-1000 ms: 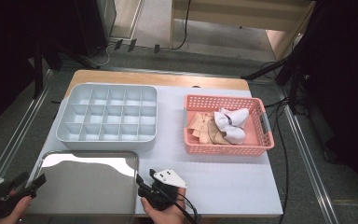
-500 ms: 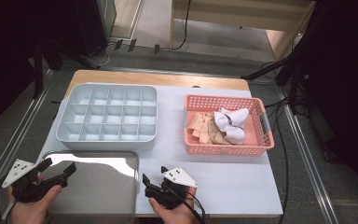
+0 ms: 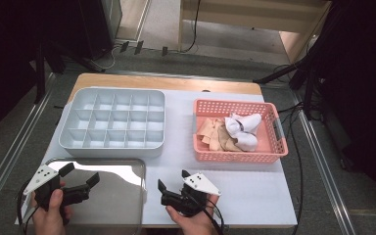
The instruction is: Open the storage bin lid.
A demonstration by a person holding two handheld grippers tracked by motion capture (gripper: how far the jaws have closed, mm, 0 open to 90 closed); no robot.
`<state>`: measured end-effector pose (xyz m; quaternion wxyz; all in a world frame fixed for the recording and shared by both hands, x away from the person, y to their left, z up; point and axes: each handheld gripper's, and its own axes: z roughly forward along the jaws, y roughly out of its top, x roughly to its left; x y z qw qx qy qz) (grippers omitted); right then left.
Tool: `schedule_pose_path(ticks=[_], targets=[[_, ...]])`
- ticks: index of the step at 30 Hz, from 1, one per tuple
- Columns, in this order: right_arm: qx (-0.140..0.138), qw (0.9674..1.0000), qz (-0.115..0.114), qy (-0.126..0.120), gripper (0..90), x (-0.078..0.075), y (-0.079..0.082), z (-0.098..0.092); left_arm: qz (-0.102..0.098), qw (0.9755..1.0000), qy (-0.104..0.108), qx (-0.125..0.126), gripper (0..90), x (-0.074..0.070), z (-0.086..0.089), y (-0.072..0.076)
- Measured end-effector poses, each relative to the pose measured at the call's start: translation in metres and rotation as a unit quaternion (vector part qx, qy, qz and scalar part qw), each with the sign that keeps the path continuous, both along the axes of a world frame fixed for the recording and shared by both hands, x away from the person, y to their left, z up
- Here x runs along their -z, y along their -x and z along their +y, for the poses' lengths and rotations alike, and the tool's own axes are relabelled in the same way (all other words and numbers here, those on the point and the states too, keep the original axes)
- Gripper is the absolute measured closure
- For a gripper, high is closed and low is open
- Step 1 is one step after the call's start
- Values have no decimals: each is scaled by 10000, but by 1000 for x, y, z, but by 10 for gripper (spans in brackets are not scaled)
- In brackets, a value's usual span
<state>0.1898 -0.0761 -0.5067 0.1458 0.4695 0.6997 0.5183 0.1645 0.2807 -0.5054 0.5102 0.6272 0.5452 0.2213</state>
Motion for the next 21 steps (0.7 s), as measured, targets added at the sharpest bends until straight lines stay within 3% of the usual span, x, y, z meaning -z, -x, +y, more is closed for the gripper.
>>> schedule_pose_path(ticks=[6, 10, 21], targets=[[78, 9999, 34, 59, 150, -5, -6, -8, -113, 9999, -46, 89, 0, -1, -1, 8], [152, 9999, 8, 12, 150, -13, -11, -19, -81, 9999, 64, 100, 0, 0, 2, 10], [595, 9979, -167, 172, 170, -35, -24, -50, -26, 10000, 84, 33, 0, 2, 11, 11]])
